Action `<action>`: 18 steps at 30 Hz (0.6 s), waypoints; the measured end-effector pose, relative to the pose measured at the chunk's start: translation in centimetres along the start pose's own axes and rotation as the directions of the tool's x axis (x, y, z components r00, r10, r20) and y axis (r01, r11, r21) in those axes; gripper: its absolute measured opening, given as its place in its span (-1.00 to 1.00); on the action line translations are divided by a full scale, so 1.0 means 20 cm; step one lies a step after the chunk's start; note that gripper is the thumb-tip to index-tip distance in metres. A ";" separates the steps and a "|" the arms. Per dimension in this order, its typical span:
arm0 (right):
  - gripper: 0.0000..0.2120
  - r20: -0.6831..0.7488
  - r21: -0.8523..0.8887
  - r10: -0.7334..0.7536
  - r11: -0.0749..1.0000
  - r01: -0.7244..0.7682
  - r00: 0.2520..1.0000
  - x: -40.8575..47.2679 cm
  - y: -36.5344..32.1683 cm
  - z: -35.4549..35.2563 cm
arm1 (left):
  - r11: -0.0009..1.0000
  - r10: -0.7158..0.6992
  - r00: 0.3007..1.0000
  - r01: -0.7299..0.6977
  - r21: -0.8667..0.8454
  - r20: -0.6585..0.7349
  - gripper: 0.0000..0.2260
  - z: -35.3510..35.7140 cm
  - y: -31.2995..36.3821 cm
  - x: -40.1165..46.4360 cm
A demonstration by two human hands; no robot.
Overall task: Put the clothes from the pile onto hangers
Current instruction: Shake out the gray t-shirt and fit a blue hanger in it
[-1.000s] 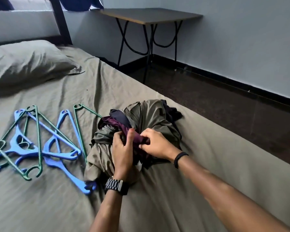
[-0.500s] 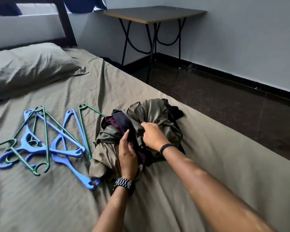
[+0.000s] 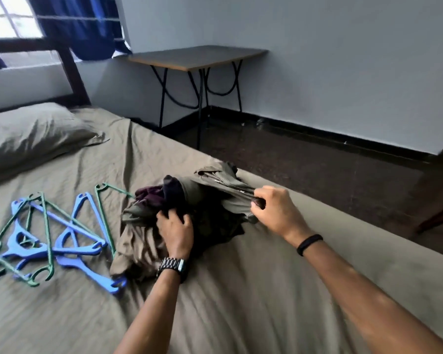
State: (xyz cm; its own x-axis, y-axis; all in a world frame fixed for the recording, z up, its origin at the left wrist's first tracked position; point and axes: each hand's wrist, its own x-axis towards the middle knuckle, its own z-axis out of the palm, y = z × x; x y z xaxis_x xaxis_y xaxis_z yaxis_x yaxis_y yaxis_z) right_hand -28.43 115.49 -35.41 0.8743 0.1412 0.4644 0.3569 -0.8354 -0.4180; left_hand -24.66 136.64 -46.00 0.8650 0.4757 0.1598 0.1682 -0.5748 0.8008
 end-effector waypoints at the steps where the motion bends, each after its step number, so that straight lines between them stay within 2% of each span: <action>1: -0.72 -0.036 -0.013 -0.001 1.000 0.001 0.999 -0.01 0.02 -0.07 | 0.999 -0.045 0.998 0.045 0.006 -0.040 -0.63 0.00 0.07 -0.05; 3: -0.78 -0.140 -0.039 -0.013 0.999 0.008 0.990 -0.02 0.07 -0.25 | 0.999 -0.041 0.997 0.043 0.021 -0.062 -0.55 0.02 0.20 -0.16; 6: -0.87 -0.229 -0.059 -0.015 0.998 0.002 0.973 -0.03 0.14 -0.52 | 0.971 0.042 0.995 -0.062 0.233 0.090 -0.39 0.05 0.31 -0.26; 9: -0.87 -0.210 -0.077 -0.031 0.997 0.015 0.977 -0.03 0.20 -0.75 | 0.889 0.056 0.975 -0.147 0.433 0.216 -0.44 0.06 0.43 -0.25; 12: -0.86 -0.204 -0.077 -0.036 0.997 0.020 0.978 -0.02 0.24 -0.88 | 0.892 0.014 0.970 -0.120 0.435 0.241 -0.42 0.04 0.54 -0.16; 14: -0.87 -0.243 -0.067 -0.041 0.997 0.026 0.969 0.01 0.24 -0.93 | 0.895 -0.026 0.973 -0.079 0.439 0.230 -0.42 0.03 0.55 -0.06; 18: -0.87 -0.337 -0.052 -0.080 0.996 0.066 0.938 0.06 0.20 -1.00 | 0.922 -0.063 0.996 0.037 0.385 0.056 -0.47 -0.05 0.50 0.10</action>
State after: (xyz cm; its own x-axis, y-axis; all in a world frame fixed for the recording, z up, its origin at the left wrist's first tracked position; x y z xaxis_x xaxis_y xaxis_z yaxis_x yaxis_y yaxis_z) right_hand -32.54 101.63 -21.01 0.6806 0.0201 0.7324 0.3968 -0.8504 -0.3454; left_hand -21.74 132.43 -37.03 0.8777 0.4731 0.0769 0.3688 -0.7691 0.5219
